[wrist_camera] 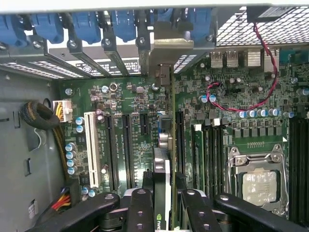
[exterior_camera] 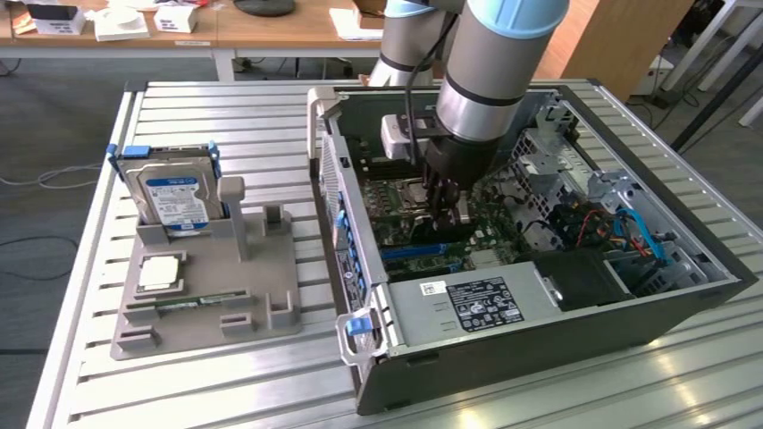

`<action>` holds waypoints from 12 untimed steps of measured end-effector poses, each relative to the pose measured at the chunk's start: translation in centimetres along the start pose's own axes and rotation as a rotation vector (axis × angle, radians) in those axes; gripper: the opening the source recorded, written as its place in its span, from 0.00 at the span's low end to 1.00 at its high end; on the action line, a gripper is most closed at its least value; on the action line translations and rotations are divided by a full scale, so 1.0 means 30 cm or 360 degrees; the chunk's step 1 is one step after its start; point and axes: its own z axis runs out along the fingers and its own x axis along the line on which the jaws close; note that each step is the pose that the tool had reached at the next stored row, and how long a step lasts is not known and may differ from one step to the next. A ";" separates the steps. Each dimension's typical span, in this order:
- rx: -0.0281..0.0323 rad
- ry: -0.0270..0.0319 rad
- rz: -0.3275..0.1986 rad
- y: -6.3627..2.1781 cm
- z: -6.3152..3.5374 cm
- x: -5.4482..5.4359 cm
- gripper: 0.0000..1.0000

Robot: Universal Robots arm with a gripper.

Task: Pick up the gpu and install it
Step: 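Insert the gpu into the slot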

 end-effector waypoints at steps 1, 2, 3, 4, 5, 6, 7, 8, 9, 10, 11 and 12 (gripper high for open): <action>0.00000 -0.00002 0.0001 0.000 0.000 0.000 0.27; 0.00001 -0.00001 0.0001 0.000 0.000 0.000 0.27; 0.00000 -0.00001 0.0001 0.000 0.000 0.000 0.27; 0.00001 0.00000 0.0001 0.000 0.000 0.001 0.27; 0.00000 0.00000 0.0001 0.000 0.000 0.001 0.27; -0.00001 0.00000 0.0001 0.000 0.000 0.002 0.27; -0.00001 0.00000 0.0001 0.000 0.000 0.004 0.27; -0.00001 0.00000 0.0001 0.000 0.000 0.005 0.27; 0.00000 -0.00001 0.0001 0.000 0.000 0.006 0.27; 0.00001 -0.00001 0.0001 0.000 0.000 0.007 0.27; -0.00001 -0.00002 0.0001 -0.001 0.000 0.008 0.27; 0.00001 -0.00002 0.0001 -0.001 0.000 0.010 0.27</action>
